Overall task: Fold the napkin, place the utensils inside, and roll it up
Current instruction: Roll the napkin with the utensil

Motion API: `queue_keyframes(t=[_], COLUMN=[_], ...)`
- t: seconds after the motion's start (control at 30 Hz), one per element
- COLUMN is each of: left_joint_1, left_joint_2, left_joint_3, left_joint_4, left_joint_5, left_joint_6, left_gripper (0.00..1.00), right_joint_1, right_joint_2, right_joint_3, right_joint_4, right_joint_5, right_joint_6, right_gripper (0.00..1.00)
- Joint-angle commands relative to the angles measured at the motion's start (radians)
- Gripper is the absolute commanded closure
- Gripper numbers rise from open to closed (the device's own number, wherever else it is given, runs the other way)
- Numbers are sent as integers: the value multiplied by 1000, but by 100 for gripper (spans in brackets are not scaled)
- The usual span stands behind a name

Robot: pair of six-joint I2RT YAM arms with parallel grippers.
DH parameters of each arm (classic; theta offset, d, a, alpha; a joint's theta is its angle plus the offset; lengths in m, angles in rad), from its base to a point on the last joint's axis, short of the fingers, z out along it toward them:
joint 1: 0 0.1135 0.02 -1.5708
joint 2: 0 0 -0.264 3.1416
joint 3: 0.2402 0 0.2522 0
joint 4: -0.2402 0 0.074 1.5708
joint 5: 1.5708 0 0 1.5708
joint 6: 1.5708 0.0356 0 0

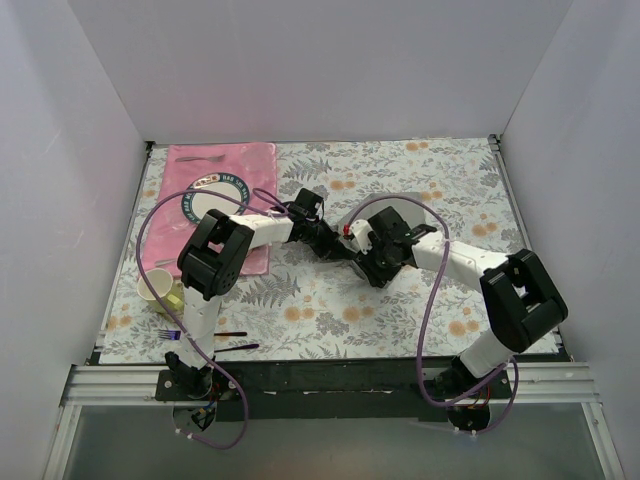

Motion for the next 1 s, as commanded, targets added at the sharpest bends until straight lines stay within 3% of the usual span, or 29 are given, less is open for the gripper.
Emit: queue_keyframes(t=[0.0,0.13,0.37,0.67,0.8,0.97], left_joint_1=[-3,-3,-1,-1,-1,-1], left_joint_2=[53,59,72,88,95,102], left_joint_3=[-17,-17,-4,7,7,12], left_joint_4=[-117,-118,-130,-133,-137,-141], left_joint_5=[-79,-79,-80,-82,-82,-73], left_joint_6=[31,31,36,36,40,40], left_gripper=[100,100,100,100,100,100], right_joint_1=[-82,-113,-177,-212,-212,-212], right_joint_2=[-7,8,62,143,149,100], right_joint_3=[38,68,55,25,26,72], right_joint_4=[21,-15,-27,-22,-44,-88], right_joint_5=[-79,-127,-228,-153,-110,-107], right_joint_6=[51,25,26,28,31,43], right_gripper=[57,57,68,80,77,58])
